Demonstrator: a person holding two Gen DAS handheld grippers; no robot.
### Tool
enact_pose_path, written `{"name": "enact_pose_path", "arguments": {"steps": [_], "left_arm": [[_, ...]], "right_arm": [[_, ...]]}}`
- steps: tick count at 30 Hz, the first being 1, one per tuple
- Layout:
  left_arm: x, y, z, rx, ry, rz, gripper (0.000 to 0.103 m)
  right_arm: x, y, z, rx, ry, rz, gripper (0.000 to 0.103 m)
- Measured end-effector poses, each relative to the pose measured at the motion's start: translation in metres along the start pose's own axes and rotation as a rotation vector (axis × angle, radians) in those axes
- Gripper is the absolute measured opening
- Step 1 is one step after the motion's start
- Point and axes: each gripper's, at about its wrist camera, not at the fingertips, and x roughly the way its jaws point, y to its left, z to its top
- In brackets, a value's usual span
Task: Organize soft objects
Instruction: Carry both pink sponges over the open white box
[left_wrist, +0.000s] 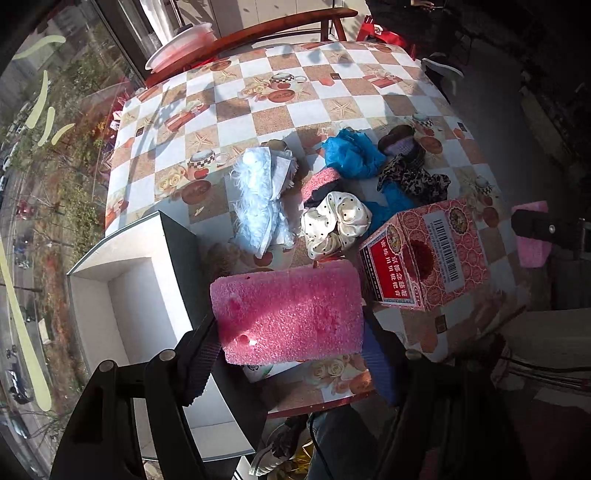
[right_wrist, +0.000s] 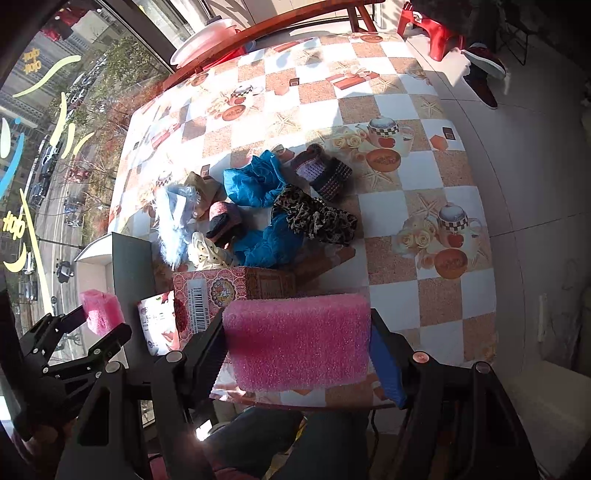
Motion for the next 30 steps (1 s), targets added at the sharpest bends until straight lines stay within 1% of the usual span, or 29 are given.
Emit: {"name": "enact_pose_path", "arguments": {"steps": [4,8,21,30], "left_arm": [[-0.007,0.008,-0.012,0.007,-0.019,-0.002,0.074],[-0.013,0.023,-0.02,-0.011,-0.043,0.001,0.074],[-0.023,0.076,-0.049,-0.125,-0.076,0.019,0.074],[-0.025,0.106,-0.063,-0.208,-0.084,0.027,0.074]], "right_arm": [[-0.004,0.022,-0.009,-0.018,-0.018,-0.004,0.071],[-0.005,0.046,-0.017,-0.051,-0.025,-0.003,0.071],[0.01,0.118,-0.032,-0.193,-0.004,0.0,0.071],[0.018,0.153,-0.032,-0.276,0.008,-0.004,0.071]]}}
